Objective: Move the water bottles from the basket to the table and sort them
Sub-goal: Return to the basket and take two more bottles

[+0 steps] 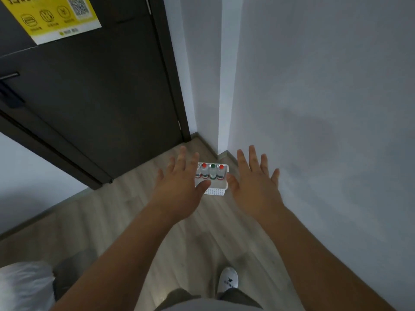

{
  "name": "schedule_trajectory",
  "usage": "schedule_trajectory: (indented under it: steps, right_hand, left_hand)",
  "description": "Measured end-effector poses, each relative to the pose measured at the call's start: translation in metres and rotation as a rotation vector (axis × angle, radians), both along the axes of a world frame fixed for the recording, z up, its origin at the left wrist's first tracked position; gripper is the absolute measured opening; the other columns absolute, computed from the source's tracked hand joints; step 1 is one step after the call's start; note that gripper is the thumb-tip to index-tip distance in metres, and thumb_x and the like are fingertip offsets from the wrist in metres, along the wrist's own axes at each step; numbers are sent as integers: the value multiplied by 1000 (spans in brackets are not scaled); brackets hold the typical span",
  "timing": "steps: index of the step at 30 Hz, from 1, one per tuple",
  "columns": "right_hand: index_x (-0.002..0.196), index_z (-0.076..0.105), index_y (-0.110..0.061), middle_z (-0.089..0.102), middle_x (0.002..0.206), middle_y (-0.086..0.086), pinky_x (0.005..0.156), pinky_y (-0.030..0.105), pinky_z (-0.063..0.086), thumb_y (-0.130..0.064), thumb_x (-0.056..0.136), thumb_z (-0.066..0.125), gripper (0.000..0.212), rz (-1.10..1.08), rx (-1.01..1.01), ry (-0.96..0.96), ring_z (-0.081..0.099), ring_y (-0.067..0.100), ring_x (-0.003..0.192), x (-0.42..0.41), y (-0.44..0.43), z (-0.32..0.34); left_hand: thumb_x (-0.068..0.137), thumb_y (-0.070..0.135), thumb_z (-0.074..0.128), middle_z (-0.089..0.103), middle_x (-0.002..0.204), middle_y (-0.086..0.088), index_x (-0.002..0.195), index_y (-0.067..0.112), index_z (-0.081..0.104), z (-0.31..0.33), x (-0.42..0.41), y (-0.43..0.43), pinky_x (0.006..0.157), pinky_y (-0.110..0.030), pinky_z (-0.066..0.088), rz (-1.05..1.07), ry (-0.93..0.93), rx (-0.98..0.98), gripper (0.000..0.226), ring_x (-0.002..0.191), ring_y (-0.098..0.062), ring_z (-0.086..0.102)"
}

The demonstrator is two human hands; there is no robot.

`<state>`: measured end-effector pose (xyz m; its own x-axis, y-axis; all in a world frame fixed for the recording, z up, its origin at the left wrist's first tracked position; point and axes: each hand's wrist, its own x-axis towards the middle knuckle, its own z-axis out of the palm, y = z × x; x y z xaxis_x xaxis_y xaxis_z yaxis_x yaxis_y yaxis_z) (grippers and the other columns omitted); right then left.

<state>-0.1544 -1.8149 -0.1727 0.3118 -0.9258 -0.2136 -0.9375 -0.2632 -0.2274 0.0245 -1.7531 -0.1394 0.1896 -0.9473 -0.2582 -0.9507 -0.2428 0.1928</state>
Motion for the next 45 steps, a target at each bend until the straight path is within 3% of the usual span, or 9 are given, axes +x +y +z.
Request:
schedule_trajectory:
  steps: [15, 22, 27, 34, 45]
  right_hand:
    - [164, -11, -31, -28, 168, 2, 124, 66, 2, -68, 103, 17, 77, -137, 22, 85, -17, 36, 156, 90, -134, -28]
    - [163, -11, -33, -30, 168, 0, 120, 62, -9, -68, 103, 18, 76, -216, 68, 82, -22, 35, 155, 142, -184, -43]
    - [163, -10, -33, -28, 168, 0, 120, 62, -9, -66, 105, 22, 74, -232, 105, 80, -22, 34, 155, 154, -211, -68]
    - [164, -6, -31, -25, 169, 1, 120, 62, -8, -61, 107, 27, 72, -205, 213, 69, -20, 33, 155, 151, -255, -159]
    - [164, -3, -33, -20, 171, 1, 120, 64, -5, -62, 106, 28, 72, -189, 238, 96, -16, 33, 157, 134, -300, -373]
  left_hand:
    - [103, 60, 38, -12, 171, -4, 163, 28, 2, -43, 107, -163, 124, -55, 11, -174, 71, 25, 77, 158, -31, -2]
    - [103, 61, 36, -11, 171, -6, 164, 26, -1, -75, 165, -240, 124, -52, 11, -289, 54, 78, 79, 158, -31, -2]
    - [100, 61, 43, 3, 172, -10, 163, 23, 11, -106, 175, -275, 124, -51, 19, -321, 94, 46, 80, 157, -31, 9]
    - [102, 54, 50, 2, 172, -9, 163, 25, 12, -193, 168, -314, 123, -55, 21, -288, 135, 143, 77, 157, -33, 10]
    - [100, 55, 53, 9, 170, -11, 161, 24, 16, -404, 140, -354, 120, -54, 30, -325, 107, 210, 78, 155, -34, 18]
